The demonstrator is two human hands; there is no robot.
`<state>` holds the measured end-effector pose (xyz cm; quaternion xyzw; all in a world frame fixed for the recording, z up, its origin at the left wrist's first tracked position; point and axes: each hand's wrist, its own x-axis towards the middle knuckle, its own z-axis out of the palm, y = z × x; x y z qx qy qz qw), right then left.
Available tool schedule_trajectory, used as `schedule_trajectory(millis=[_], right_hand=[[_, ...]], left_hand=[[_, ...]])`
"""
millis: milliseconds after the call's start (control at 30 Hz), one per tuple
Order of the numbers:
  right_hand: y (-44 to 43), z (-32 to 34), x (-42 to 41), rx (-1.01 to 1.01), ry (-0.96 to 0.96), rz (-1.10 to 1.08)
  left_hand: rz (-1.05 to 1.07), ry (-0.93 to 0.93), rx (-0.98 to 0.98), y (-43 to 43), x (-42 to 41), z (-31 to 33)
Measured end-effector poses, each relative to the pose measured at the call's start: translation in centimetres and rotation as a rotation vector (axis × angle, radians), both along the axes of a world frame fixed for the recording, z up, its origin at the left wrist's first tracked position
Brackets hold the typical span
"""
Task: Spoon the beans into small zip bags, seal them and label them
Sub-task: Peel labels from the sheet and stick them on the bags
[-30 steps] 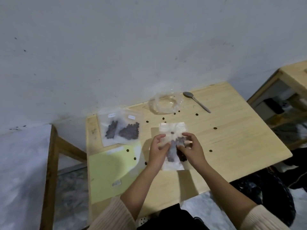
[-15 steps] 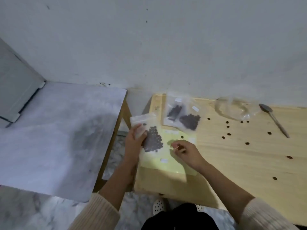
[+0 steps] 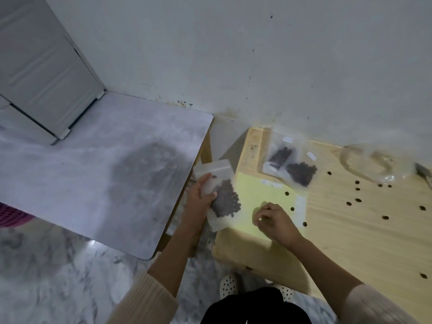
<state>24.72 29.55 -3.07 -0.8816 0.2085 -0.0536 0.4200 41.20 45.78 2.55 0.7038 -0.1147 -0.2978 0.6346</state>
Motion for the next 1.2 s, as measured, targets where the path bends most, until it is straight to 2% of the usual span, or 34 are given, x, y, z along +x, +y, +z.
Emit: schedule_trajectory(millis=[133, 233, 333, 433, 600, 900, 1200], right_hand=[[-0.7, 3.0, 1.2, 0.286, -0.029, -0.244], [-2.4, 7.0, 2.8, 0.342, -0.211, -0.386], [-3.6, 11.6, 4.0, 0.37, -0.317, -0.419], [-4.4, 15.2, 4.8, 0.323, -0.403, -0.403], [-5.1, 18.2, 4.8, 0.273, -0.471, -0.452], [-5.7, 19.5, 3.7, 0.278, -0.488, -0.548], [-5.1, 19.1, 4.0, 0.248, -0.439, -0.602]], left_hand=[[-0.037, -0.093, 0.008, -1.6, 0.1, 1.3], [-0.048, -0.119, -0.002, -3.5, 0.1, 2.9], [-0.088, -0.135, -0.075, -5.5, -0.3, 4.7], [-0.147, -0.151, -0.202, -7.6, -1.0, 7.2], [-0.261, -0.119, -0.302, -10.5, -2.0, 10.5], [-0.285, -0.036, -0.324, -12.3, -3.2, 11.7], [-0.168, -0.015, -0.317, -12.6, -3.6, 11.6]])
